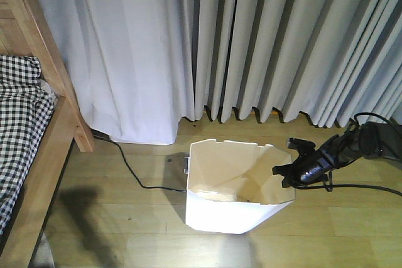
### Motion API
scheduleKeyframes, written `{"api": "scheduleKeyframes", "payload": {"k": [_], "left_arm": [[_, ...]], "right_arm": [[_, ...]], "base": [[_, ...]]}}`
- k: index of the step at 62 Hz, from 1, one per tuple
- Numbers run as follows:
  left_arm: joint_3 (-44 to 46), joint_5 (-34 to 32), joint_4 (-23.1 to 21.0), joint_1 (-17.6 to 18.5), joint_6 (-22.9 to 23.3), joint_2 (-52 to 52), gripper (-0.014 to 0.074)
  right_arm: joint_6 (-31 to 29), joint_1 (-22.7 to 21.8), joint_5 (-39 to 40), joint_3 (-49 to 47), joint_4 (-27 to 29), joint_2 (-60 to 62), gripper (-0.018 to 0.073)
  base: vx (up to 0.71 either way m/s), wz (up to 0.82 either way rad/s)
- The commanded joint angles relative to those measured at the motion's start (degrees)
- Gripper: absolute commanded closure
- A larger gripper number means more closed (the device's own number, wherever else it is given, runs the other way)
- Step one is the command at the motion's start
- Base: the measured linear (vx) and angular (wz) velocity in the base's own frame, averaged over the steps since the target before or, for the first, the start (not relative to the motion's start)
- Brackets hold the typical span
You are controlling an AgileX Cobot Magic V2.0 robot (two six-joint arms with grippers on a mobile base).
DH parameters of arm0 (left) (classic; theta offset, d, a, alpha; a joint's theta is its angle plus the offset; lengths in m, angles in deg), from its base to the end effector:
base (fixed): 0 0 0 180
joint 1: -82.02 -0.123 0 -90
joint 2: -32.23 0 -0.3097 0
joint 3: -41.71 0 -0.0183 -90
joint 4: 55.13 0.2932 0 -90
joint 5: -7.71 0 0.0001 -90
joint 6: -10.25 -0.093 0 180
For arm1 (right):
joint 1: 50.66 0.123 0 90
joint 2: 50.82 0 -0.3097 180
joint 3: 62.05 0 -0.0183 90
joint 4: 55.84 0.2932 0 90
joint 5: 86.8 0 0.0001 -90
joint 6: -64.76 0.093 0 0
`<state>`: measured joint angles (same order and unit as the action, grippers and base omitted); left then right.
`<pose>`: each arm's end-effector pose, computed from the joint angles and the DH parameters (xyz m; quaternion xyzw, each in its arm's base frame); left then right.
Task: Move trash bin to bedside with robot
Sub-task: 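Lower the held bin onto the floor beside the bed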
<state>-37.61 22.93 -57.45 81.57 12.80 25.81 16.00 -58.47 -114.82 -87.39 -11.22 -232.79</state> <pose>0.0746 -0.0004 0.1799 -0.0319 0.7707 -0.0282 0.6358 0.4466 -0.0302 -0.2372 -0.0029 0.9856 0.1627 0.0449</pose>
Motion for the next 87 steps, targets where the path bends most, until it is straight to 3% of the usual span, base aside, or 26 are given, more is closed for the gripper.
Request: {"api": "scheduleKeyframes", "payload": {"k": [1, 29, 58, 69, 87], "left_arm": [[-0.67, -3.95, -0.24, -0.02, 0.35, 0.78, 0.0602], [-0.67, -3.95, -0.24, -0.02, 0.35, 0.78, 0.0602], [-0.67, -3.95, -0.24, -0.02, 0.35, 0.78, 0.0602], [-0.67, -3.95, -0.24, -0.02, 0.35, 0.78, 0.0602], [-0.67, -3.95, -0.24, -0.02, 0.35, 0.78, 0.0602]], "right_arm": [[0.02, 0.01, -8.12, -3.33, 2.98, 3.39, 0.0562], [7.19, 0.01, -5.07, -6.46, -5.9, 0.47, 0.0547], [7.68, 0.01, -9.75, -12.36, -6.16, -3.14, 0.05], [7.68, 0.01, -9.7, -12.36, -6.73, -3.14, 0.0427], [7.74, 0.01, -9.37, -12.36, -9.05, -3.14, 0.0207]], "base": [[0.0, 0.0], [0.0, 0.0], [0.0, 0.0], [0.0, 0.0], [0.0, 0.0]]}}
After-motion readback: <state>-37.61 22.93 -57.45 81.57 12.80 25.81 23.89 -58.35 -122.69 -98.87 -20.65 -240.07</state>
